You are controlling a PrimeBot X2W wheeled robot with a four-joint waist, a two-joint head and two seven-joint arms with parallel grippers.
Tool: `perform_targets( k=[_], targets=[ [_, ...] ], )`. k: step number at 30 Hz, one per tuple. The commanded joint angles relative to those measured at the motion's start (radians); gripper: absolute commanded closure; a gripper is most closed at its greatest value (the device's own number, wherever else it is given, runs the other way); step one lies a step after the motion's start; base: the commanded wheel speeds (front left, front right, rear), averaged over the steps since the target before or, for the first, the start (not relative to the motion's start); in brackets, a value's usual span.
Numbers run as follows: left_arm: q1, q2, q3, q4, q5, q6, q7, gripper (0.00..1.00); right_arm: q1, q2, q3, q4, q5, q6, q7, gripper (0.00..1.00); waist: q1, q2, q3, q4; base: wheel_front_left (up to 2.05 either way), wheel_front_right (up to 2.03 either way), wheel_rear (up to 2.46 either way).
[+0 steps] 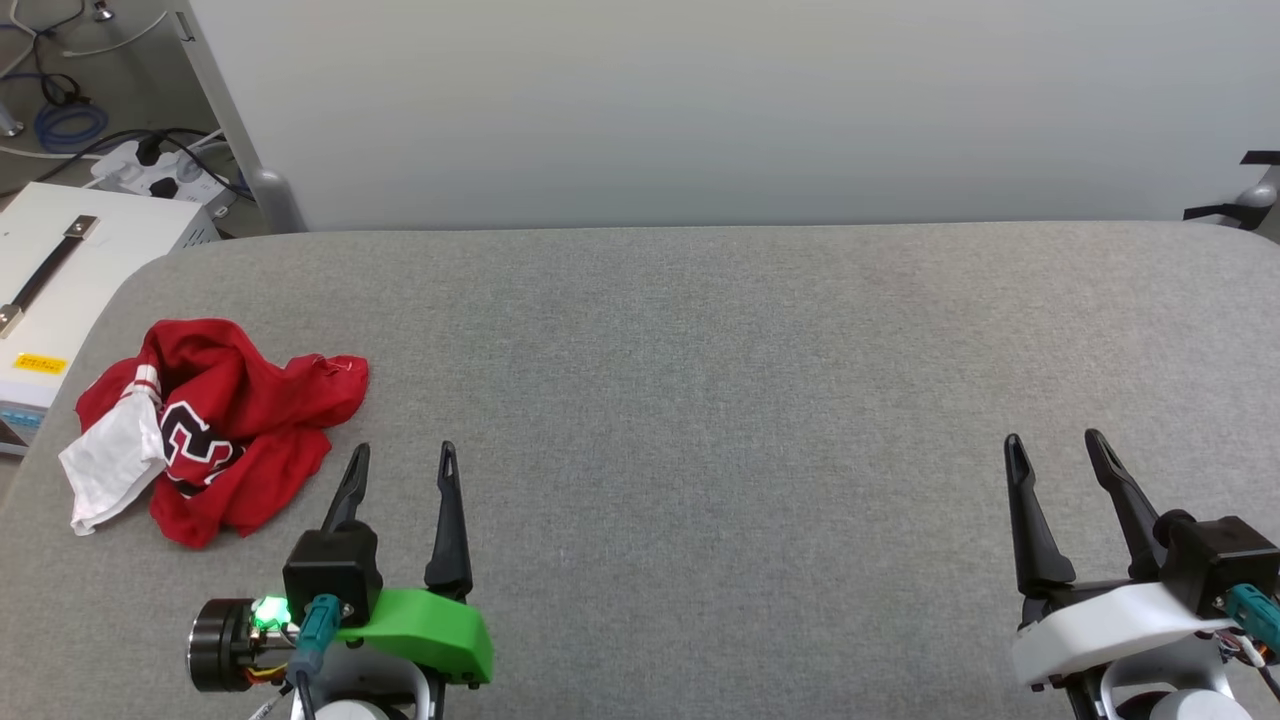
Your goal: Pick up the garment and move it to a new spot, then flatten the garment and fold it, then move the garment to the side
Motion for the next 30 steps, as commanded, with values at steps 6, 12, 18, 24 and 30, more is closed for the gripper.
perform_targets(
  k=[6,12,18,24,30],
  targets=[
    [0.008,-0.002,-0.01,-0.001,-0.011,0.017,-0.023,0.0,0.025,0.0,-0.004,-0.009,0.02,0.0,-0.021,0.0,0.0,0.0,-0.002,0.002,0.0,0.0,0.0],
    [0.011,-0.002,-0.018,0.001,-0.013,0.021,-0.035,0.0,0.031,0.0,-0.005,-0.011,0.032,0.0,-0.033,0.0,0.0,0.0,-0.005,0.003,0.0,0.0,0.0],
    [0.015,-0.003,-0.027,0.001,-0.013,0.022,-0.048,0.0,0.039,0.0,0.001,-0.015,0.041,0.0,-0.045,0.0,0.0,0.0,-0.007,0.004,0.0,0.0,0.0],
    [0.017,-0.003,-0.037,0.002,-0.015,0.02,-0.06,0.0,0.047,0.0,0.004,-0.018,0.047,0.0,-0.058,0.0,0.0,0.0,-0.009,0.006,0.0,0.0,0.0],
    [0.021,-0.003,-0.044,0.001,-0.021,0.017,-0.072,0.0,0.054,0.0,0.006,-0.021,0.055,-0.001,-0.07,0.0,0.0,0.0,-0.01,0.006,0.0,0.0,0.0]
  ],
)
